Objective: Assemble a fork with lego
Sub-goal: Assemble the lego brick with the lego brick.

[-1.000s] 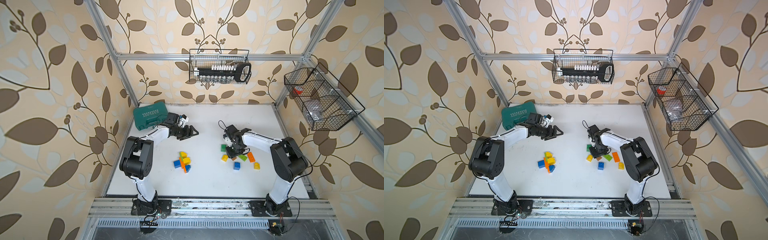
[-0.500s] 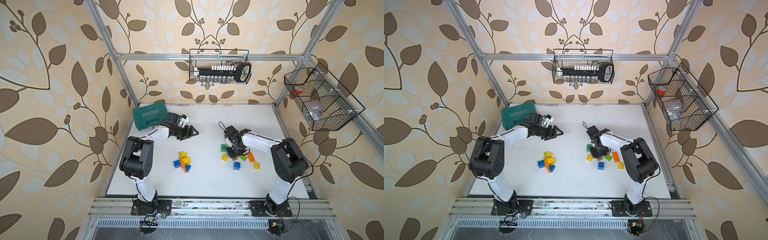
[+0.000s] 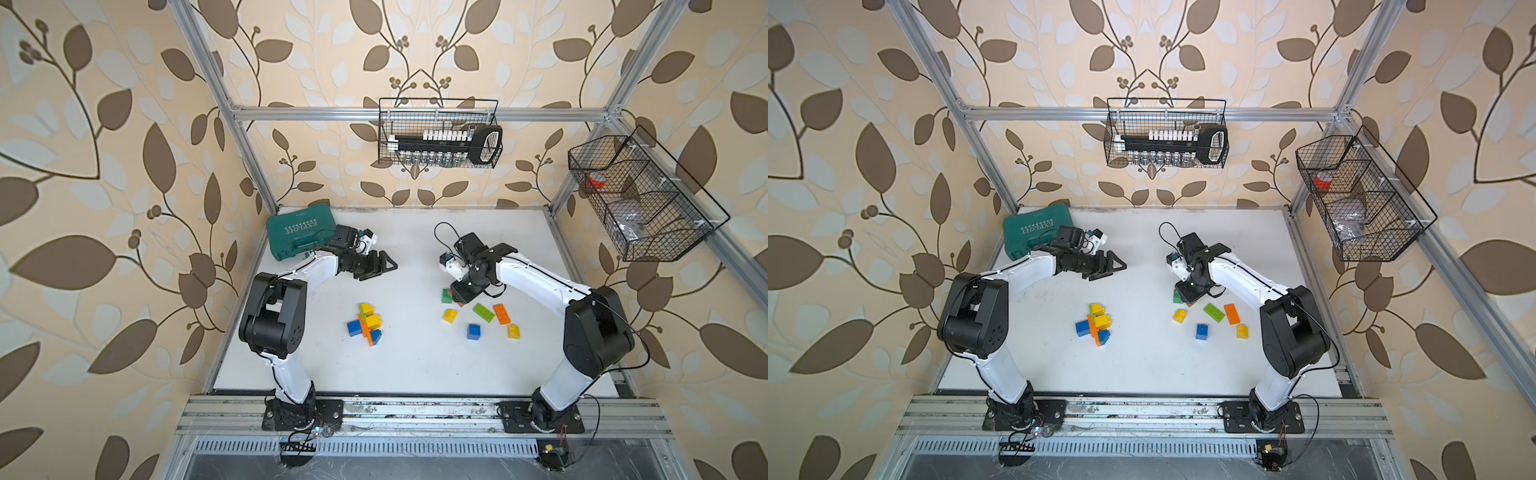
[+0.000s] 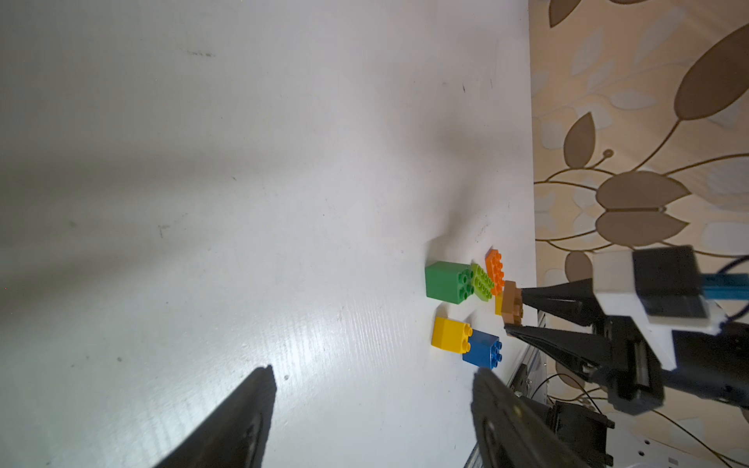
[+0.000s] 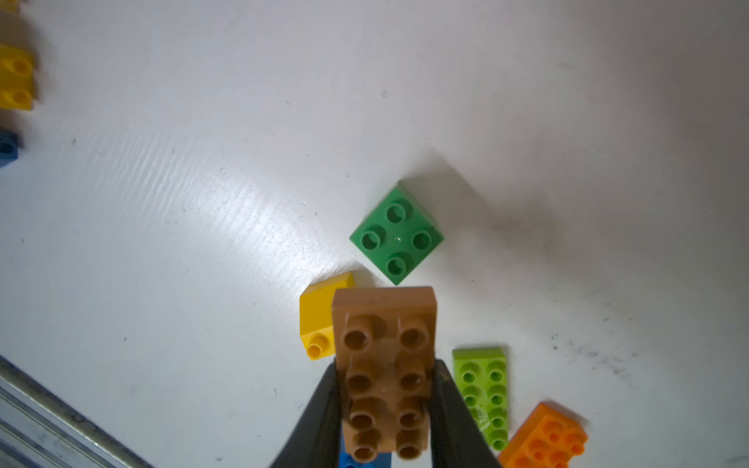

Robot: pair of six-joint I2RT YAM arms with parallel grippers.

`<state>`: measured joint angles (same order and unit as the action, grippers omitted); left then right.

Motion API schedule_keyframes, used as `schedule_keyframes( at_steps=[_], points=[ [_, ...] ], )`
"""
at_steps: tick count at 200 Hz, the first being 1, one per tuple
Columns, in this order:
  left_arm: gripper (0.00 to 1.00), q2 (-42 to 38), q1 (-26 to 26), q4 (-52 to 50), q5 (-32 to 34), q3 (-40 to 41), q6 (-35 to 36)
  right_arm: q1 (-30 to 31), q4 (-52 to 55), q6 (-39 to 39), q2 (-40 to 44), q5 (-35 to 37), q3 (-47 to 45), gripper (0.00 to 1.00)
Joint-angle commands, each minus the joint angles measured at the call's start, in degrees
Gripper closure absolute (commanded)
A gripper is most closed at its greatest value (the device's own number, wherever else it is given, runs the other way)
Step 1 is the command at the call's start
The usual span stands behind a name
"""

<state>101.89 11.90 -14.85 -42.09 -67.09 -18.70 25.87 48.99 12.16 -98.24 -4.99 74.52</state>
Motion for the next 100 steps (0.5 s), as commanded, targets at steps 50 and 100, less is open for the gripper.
schedule_keyframes(
  at_steps=[50, 100],
  points=[
    [0.23, -0.4, -1.1, -0.9, -2.1, -1.6, -0.4, -0.3, 9.2, 26.2, -11.9, -1.4, 15.0, 0.74],
    [0.23, -0.1, -1.4, -0.3, -2.6, -1.4, -0.7, -0.5, 9.0, 32.4, -13.7, 0.1, 14.2, 0.73]
  ],
)
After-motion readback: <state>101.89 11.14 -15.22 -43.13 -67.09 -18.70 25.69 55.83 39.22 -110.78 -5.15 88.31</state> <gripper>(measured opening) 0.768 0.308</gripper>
